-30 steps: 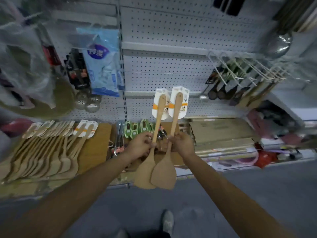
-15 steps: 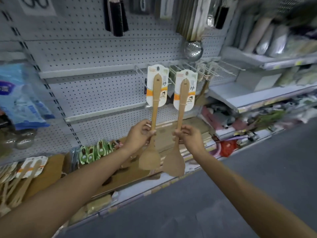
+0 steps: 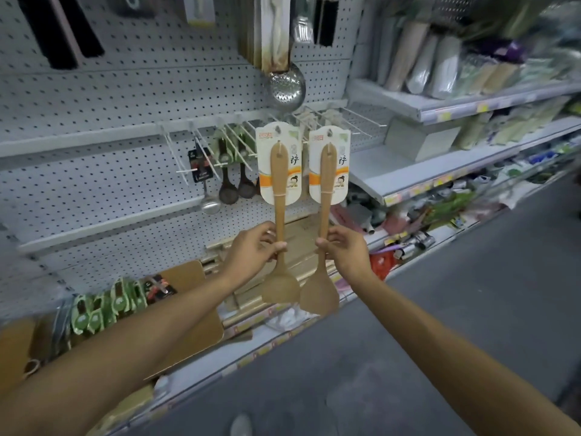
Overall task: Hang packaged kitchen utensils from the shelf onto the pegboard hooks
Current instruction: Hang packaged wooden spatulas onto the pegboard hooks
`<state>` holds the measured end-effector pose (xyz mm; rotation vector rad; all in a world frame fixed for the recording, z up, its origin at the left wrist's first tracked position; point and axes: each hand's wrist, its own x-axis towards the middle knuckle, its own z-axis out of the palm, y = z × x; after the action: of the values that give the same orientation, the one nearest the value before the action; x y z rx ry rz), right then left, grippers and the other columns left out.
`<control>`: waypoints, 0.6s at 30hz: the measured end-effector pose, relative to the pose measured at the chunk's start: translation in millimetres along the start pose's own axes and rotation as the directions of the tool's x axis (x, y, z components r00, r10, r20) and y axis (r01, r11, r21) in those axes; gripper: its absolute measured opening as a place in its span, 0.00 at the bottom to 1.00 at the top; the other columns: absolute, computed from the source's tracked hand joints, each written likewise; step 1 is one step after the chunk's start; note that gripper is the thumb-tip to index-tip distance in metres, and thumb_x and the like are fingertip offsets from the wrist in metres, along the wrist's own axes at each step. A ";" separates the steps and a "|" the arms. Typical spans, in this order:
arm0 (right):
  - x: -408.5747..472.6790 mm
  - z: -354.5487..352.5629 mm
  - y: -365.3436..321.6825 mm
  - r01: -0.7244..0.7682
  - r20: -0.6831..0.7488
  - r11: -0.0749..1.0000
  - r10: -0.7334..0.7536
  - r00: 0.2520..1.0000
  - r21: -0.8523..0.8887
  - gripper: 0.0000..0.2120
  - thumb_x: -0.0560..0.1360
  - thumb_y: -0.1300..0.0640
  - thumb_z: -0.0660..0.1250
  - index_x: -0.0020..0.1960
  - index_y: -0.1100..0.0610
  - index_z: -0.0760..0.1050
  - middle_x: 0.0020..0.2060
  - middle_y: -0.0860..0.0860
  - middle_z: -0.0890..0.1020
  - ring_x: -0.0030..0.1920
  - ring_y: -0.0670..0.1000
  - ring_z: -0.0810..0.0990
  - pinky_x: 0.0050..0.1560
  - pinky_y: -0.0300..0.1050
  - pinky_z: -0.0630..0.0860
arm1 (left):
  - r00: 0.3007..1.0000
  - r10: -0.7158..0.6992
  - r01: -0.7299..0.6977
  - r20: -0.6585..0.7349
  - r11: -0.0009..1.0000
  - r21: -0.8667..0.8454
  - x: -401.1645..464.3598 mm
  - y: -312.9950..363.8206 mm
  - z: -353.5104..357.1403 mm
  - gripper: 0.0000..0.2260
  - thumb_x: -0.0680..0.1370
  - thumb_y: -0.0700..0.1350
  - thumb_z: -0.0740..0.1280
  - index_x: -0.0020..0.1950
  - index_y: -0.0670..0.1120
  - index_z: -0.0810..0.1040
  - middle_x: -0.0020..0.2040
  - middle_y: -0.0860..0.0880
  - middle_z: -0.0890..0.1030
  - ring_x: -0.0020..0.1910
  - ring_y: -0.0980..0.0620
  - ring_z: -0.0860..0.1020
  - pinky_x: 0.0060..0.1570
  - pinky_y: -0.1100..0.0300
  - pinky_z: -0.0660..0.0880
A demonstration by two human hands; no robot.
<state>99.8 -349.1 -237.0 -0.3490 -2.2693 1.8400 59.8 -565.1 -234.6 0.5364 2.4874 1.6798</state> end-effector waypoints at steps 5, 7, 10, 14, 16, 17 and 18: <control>49.6 -14.9 12.4 -0.053 -0.021 0.999 0.053 0.998 0.008 0.06 0.72 0.66 0.73 0.46 0.66 0.77 0.37 0.56 0.81 0.40 0.58 0.85 0.46 0.56 0.83 | 0.998 0.014 -0.016 0.060 1.000 0.026 61.9 -9.6 21.3 0.05 0.76 0.45 0.74 0.47 0.50 0.78 0.41 0.51 0.86 0.39 0.55 0.85 0.39 0.57 0.83; 73.0 -19.2 14.4 -0.073 -0.031 0.997 0.073 0.997 0.004 0.06 0.72 0.67 0.73 0.43 0.65 0.76 0.38 0.59 0.81 0.41 0.61 0.84 0.46 0.56 0.83 | 0.996 0.000 -0.004 0.091 0.999 0.045 91.3 -16.5 26.7 0.08 0.75 0.45 0.75 0.43 0.51 0.76 0.40 0.52 0.86 0.37 0.54 0.85 0.38 0.55 0.83; 106.0 -25.4 15.0 -0.095 -0.031 0.995 0.095 0.995 0.006 0.08 0.72 0.69 0.73 0.42 0.65 0.73 0.39 0.63 0.79 0.40 0.61 0.84 0.42 0.52 0.82 | 0.991 0.008 -0.020 0.134 0.996 0.089 130.6 -23.2 33.6 0.08 0.75 0.47 0.76 0.43 0.49 0.77 0.39 0.52 0.85 0.37 0.56 0.85 0.39 0.57 0.82; 139.0 -36.7 15.3 -0.109 -0.030 0.994 0.109 0.994 0.000 0.06 0.73 0.71 0.70 0.44 0.66 0.72 0.31 0.55 0.79 0.29 0.44 0.81 0.31 0.35 0.76 | 0.984 0.056 -0.067 0.171 0.996 0.057 170.5 -22.7 40.4 0.06 0.76 0.44 0.74 0.49 0.45 0.80 0.41 0.50 0.85 0.38 0.59 0.84 0.39 0.64 0.81; 152.9 -43.0 19.4 -0.110 -0.025 0.994 0.109 0.994 -0.010 0.07 0.74 0.71 0.70 0.43 0.65 0.72 0.27 0.48 0.80 0.28 0.43 0.80 0.30 0.35 0.74 | 0.983 0.062 -0.073 0.173 0.996 0.057 186.4 -22.9 44.3 0.05 0.76 0.44 0.74 0.49 0.44 0.81 0.41 0.51 0.85 0.38 0.60 0.83 0.39 0.67 0.80; 159.4 -46.3 21.8 -0.108 -0.023 0.994 0.108 0.994 -0.020 0.07 0.74 0.70 0.70 0.42 0.63 0.73 0.27 0.47 0.80 0.29 0.44 0.80 0.31 0.36 0.75 | 0.983 0.063 -0.075 0.175 0.995 0.068 194.0 -23.3 46.5 0.05 0.76 0.44 0.74 0.49 0.44 0.81 0.41 0.51 0.85 0.38 0.61 0.83 0.38 0.68 0.79; 165.7 -49.6 24.4 -0.106 -0.019 0.994 0.105 0.994 -0.026 0.07 0.74 0.69 0.70 0.42 0.61 0.74 0.28 0.47 0.81 0.30 0.45 0.81 0.31 0.37 0.75 | 0.982 0.063 -0.078 0.179 0.994 0.079 201.2 -24.1 48.9 0.05 0.76 0.44 0.74 0.48 0.45 0.81 0.40 0.52 0.85 0.37 0.61 0.83 0.38 0.67 0.79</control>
<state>-41.7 -247.5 -249.8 -0.4967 -2.3074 1.8489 -120.7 -462.2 -251.9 0.7557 2.4475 1.4813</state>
